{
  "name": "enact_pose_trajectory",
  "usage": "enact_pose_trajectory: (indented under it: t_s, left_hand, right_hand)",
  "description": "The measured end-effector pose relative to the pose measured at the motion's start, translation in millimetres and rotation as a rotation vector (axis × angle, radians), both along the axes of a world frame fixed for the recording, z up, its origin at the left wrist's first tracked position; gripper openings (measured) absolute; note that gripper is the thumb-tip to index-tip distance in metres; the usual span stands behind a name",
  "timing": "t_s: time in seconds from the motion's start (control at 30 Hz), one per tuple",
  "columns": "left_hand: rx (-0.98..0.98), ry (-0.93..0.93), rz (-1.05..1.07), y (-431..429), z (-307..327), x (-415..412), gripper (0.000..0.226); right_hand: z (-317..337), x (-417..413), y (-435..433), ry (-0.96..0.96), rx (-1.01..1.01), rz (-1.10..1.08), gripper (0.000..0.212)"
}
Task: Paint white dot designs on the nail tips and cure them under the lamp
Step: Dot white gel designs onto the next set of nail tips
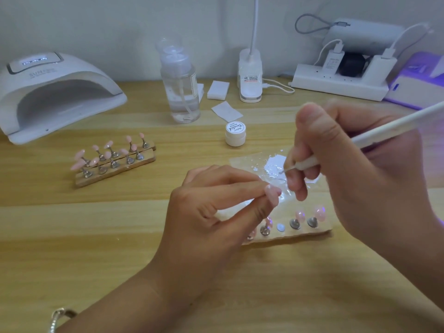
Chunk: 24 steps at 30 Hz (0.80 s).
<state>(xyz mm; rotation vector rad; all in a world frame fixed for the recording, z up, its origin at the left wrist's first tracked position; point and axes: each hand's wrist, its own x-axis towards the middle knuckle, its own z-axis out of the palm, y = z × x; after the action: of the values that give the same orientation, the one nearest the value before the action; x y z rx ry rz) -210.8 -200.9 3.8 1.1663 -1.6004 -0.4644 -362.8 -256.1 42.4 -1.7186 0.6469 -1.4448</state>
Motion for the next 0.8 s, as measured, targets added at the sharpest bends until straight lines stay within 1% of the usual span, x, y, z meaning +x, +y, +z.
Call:
enact_pose_trajectory:
  t_s: [0.23,0.3,0.37,0.43,0.5,0.57,0.6,0.7,0.8]
  left_hand:
    - [0.008,-0.049,0.022,-1.3,-1.6,-0.2,0.008]
    - [-0.001,-0.053,0.027,-0.7,-1.0,-0.6,0.008]
    - [-0.007,-0.048,0.031,-0.3,-0.6,-0.8,0.007]
    - [-0.013,-0.05,0.033,0.2,-0.3,-0.7,0.01]
    - [-0.022,-0.053,0.029,1.3,0.0,-0.6,0.013]
    - [-0.024,-0.05,0.024,2.0,0.6,-0.4,0.014]
    - [-0.023,-0.045,0.023,2.0,1.1,-0.4,0.013]
    - [-0.023,-0.037,0.027,1.7,1.7,-0.3,0.013]
    - [-0.02,-0.03,0.024,2.0,1.6,-0.4,0.014]
  right_hand:
    - [15.6,-9.0,-5.5,-0.007,-0.048,-0.059,0.039]
    - [16.0,-12.5,-12.3,0.022,-0.073,-0.116,0.04]
    - [10.1,-16.5,-23.8,0.085,-0.081,-0.195,0.042]
    - [-2.7,-21.1,-36.3,0.178,-0.037,-0.253,0.045]
    - [-18.7,-26.2,-46.0,0.318,0.079,-0.288,0.049]
    - [-32.6,-31.2,-50.8,0.435,0.198,-0.271,0.049]
    - [-37.4,-32.8,-52.5,0.479,0.223,-0.259,0.049]
    - [-43.5,-34.8,-56.8,0.565,0.206,-0.276,0.046]
    - [-45.2,-33.8,-58.3,0.582,0.204,-0.272,0.043]
